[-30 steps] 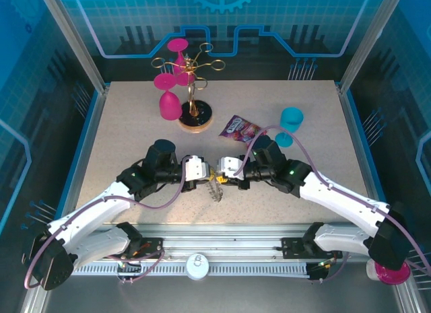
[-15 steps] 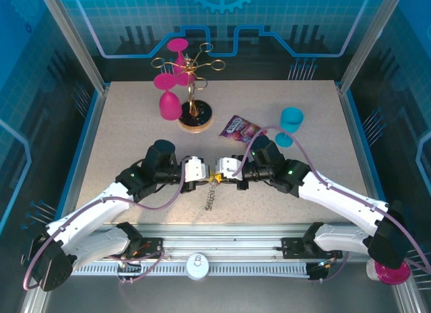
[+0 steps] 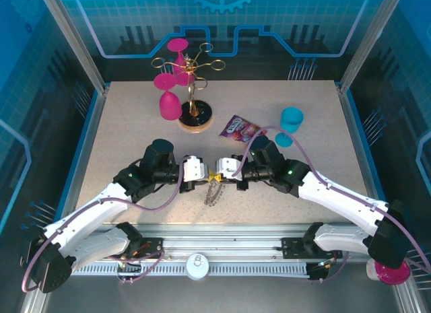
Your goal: Put the keys on the keyring
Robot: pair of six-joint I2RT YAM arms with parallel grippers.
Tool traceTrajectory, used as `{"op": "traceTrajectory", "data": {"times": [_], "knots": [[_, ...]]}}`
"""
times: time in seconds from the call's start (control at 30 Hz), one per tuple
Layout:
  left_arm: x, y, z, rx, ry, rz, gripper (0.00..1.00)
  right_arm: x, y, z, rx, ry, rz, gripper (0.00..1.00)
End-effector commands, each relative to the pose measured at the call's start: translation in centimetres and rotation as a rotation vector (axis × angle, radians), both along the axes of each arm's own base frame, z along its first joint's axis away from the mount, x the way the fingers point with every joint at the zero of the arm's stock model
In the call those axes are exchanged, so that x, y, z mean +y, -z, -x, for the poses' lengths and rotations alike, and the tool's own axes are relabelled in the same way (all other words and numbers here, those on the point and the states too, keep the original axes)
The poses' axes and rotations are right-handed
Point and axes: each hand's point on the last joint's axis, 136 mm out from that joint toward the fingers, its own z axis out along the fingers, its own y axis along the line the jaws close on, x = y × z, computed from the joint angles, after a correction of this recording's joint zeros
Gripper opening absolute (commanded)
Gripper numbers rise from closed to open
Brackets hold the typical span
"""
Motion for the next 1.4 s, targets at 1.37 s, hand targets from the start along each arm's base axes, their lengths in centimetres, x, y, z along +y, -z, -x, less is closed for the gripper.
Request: {"op": "traceTrajectory", "data": {"times": [1.37], "knots": [[0.2, -3.5, 2.7, -0.048, 0.044, 0.209, 0.0, 0.1, -3.8, 2.4, 0.016, -0.096, -0.172, 0.15]]}}
